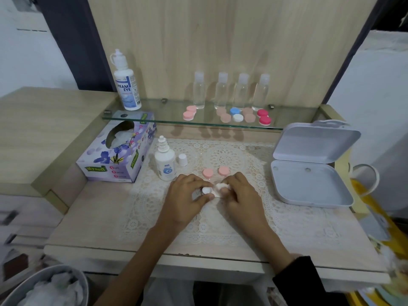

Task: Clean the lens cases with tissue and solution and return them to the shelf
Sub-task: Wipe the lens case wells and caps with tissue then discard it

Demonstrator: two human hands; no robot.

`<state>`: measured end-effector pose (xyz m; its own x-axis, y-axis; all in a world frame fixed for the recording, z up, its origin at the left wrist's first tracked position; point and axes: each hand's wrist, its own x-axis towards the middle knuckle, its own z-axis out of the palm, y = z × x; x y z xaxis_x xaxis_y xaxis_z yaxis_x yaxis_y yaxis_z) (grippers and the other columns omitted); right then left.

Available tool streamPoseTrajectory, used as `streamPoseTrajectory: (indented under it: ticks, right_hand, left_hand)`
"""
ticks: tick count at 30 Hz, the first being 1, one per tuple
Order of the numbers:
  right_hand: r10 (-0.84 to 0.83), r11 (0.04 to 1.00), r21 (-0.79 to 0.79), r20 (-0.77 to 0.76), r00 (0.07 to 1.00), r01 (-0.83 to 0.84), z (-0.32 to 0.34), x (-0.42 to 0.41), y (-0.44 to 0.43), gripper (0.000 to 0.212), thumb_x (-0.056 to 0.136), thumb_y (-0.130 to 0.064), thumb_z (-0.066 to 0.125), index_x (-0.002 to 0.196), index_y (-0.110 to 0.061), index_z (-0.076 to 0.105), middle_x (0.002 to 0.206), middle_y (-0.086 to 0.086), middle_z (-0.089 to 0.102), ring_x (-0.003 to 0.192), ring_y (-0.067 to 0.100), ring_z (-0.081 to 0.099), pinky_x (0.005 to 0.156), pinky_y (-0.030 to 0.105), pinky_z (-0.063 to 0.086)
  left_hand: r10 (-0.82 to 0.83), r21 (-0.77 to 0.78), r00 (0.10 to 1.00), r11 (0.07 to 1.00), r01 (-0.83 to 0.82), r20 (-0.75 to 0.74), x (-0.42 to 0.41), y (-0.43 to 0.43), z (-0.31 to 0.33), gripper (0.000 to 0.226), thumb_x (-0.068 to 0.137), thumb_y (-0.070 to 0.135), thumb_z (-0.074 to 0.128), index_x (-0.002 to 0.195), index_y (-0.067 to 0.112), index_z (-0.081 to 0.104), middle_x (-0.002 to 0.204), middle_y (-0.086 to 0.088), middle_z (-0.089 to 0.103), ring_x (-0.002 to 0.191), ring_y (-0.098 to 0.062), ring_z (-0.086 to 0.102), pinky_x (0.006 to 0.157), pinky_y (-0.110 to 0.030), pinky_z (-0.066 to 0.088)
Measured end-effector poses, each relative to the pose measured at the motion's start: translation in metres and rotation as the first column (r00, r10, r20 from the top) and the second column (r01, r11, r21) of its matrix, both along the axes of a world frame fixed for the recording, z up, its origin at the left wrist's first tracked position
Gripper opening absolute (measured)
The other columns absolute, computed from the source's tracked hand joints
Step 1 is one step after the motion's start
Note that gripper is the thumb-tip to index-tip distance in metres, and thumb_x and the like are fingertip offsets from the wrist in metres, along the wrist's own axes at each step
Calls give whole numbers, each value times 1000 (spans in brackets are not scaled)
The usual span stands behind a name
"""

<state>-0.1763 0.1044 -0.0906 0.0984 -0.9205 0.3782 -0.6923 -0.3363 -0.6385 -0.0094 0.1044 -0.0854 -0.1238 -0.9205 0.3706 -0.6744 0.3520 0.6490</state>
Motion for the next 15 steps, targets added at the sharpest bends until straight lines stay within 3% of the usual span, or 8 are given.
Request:
streamPoseTrajectory:
  ticks: [3,5,9,15]
  right_hand:
    - [-38,999,26,272,961,32,9,-2,2,7,90,-11,60,89,-19,59,85,-10,54,74,5,51,63,27,39]
    - [1,1000,16,313,950,-7,13,0,7,13,89,-15,63,97,-24,61,90,-12,62,79,5,57,64,26,45]
    - [56,993,-105,13,998,-55,11,3,11,9,83,-34,65,86,-25,65,83,-11,55,66,9,54,54,31,46]
    - [44,988,-149,-22,999,-47,9,7,11,16,71,-29,65,66,-15,60,70,-10,46,54,11,45,46,23,36]
  left_hand:
    - [1,-8,1000,1000,-1,9,1,0,0,33,74,46,65,101,28,73,92,14,64,88,-7,50,82,-28,41]
    - [2,-9,1000,1000,-2,15,1,-1,-1,34,75,47,64,102,29,72,93,16,63,88,-6,50,82,-29,41]
    - [-7,-32,998,999,9,61,1,0,-2,37,76,46,56,104,27,72,94,18,61,90,-9,51,83,-34,44]
    - [3,-34,999,999,-2,51,-1,-1,-2,29,75,31,64,102,26,72,94,17,62,91,-11,53,84,-39,45]
